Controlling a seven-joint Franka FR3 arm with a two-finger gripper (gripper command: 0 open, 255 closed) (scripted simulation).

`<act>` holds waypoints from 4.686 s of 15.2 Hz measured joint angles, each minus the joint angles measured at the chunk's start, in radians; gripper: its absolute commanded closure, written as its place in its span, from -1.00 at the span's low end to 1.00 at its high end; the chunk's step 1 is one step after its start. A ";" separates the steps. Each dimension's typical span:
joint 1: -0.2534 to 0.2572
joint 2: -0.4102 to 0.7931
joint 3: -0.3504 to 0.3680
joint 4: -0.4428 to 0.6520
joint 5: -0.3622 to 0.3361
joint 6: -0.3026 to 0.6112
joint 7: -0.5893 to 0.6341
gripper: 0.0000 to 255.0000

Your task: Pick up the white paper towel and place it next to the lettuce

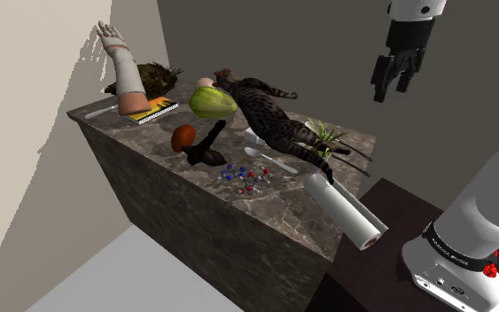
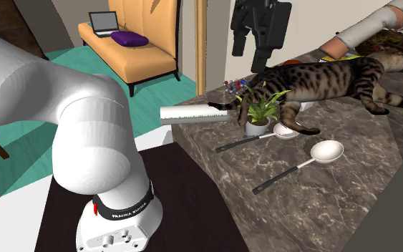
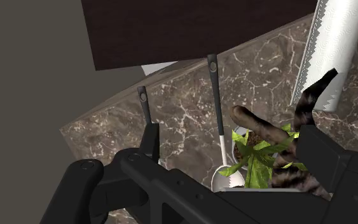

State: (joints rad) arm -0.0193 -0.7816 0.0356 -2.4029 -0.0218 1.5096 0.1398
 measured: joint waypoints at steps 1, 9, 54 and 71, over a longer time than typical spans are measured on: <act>0.000 0.000 0.000 0.000 0.000 0.000 0.000 -1.00; 0.061 0.013 0.241 -0.093 0.033 0.065 0.209 -1.00; 0.049 0.487 0.829 -0.108 -0.049 0.262 0.804 1.00; 0.088 0.332 0.742 0.015 -0.012 0.030 0.679 1.00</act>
State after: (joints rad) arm 0.0683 -0.4498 0.7772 -2.3875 -0.0334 1.5395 0.8188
